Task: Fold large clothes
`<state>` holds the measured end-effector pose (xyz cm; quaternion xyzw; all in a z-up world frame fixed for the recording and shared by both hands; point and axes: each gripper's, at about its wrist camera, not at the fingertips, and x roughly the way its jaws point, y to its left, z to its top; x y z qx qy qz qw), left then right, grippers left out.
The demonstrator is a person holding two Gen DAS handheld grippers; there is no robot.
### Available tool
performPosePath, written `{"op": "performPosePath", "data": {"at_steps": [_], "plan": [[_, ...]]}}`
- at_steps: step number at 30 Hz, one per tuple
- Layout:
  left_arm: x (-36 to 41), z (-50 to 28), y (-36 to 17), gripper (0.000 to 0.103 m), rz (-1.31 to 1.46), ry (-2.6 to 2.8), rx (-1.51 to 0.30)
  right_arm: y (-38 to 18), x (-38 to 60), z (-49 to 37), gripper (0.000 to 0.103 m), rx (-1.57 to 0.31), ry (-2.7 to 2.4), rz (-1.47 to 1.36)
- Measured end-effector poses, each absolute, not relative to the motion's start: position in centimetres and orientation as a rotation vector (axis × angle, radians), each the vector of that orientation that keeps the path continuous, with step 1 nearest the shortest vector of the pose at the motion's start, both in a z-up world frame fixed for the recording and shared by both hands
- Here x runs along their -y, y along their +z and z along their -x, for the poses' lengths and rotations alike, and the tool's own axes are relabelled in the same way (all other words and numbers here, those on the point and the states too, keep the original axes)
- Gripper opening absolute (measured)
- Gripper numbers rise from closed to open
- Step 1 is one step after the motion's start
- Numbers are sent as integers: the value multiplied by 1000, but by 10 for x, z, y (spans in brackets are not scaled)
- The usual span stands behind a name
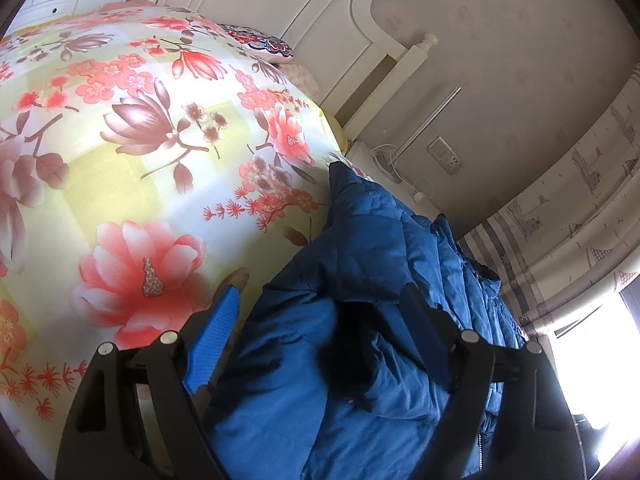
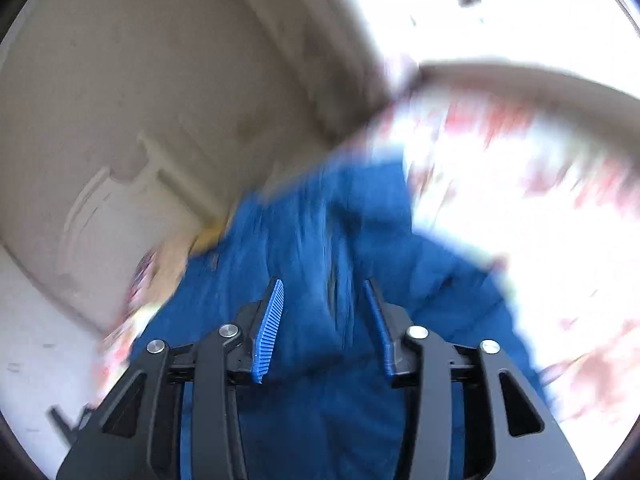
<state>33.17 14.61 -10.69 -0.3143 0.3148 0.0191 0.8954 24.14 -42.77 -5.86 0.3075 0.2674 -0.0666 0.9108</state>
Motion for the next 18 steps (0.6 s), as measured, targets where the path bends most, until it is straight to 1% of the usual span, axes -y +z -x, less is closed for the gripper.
{"op": "performPosePath", "data": {"at_steps": [2,4,6,10,12,14,18], "plan": [[-146,-331,-106,81,644,37,-650,-29,406,-239,43,-496,-106,-484],[-145,-329,-106,81,635,37,-648,-12,376,-250,43,-515,-58,-319],[-144,-329,-105,81,635,37,-646,-7,347,-268,43,-560,1,-181],[-145,-328,-105,81,641,30,-644,-36,321,-312,43,-727,12,3],[-142,-329,-104,81,631,27,-644,-72,321,-328,43,-839,-53,120],[-139,-328,-102,81,612,24,-642,-84,330,-318,43,-796,-12,65],[-136,-324,-94,81,578,34,-598,-87,336,-317,44,-800,-3,35]]}}
